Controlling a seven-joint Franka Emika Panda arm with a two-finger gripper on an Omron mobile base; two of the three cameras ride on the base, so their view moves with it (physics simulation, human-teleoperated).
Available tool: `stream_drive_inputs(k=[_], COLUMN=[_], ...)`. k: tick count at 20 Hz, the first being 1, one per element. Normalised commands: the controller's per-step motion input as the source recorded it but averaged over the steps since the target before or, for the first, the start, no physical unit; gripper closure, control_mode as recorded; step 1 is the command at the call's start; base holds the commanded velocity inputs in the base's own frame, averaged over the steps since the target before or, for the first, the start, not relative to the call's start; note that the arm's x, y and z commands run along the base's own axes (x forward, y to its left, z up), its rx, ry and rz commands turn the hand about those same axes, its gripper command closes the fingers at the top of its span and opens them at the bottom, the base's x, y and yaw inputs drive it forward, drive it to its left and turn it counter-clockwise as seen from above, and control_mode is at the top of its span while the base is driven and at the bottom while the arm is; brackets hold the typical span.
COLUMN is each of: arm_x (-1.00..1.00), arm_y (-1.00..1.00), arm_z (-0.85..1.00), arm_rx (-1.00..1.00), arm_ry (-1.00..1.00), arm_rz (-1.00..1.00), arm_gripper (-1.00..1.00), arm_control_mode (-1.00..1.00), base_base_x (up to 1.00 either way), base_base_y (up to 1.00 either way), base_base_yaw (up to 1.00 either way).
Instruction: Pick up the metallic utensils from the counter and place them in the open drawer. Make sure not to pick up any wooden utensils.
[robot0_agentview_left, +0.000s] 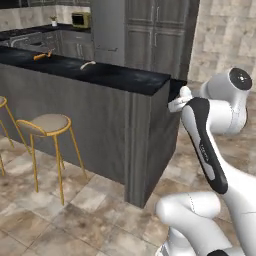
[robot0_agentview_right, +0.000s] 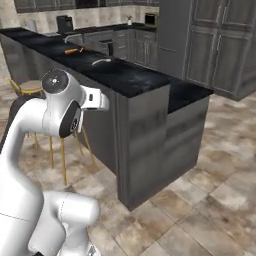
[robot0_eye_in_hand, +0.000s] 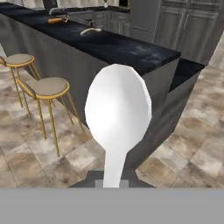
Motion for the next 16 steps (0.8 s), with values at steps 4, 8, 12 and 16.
stream_drive_inputs(k=[4,8,12,16], arm_x=[0.0,0.0,0.0,0.0], arm_y=[0.0,0.0,0.0,0.0], arm_z=[0.0,0.0,0.0,0.0], arm_rx=[0.0,0.0,0.0,0.0], arm_ry=[0.0,0.0,0.0,0.0], arm_rz=[0.0,0.0,0.0,0.0], arm_gripper=[1.0,1.0,1.0,1.0], arm_control_mode=[1.0,1.0,1.0,1.0], base_base_x=[0.22,-0.09,-0.34,-0.58], base_base_y=[-0.57,-0.97,-1.0,-1.0], base_base_yaw=[0.76,0.62,0.51,0.26])
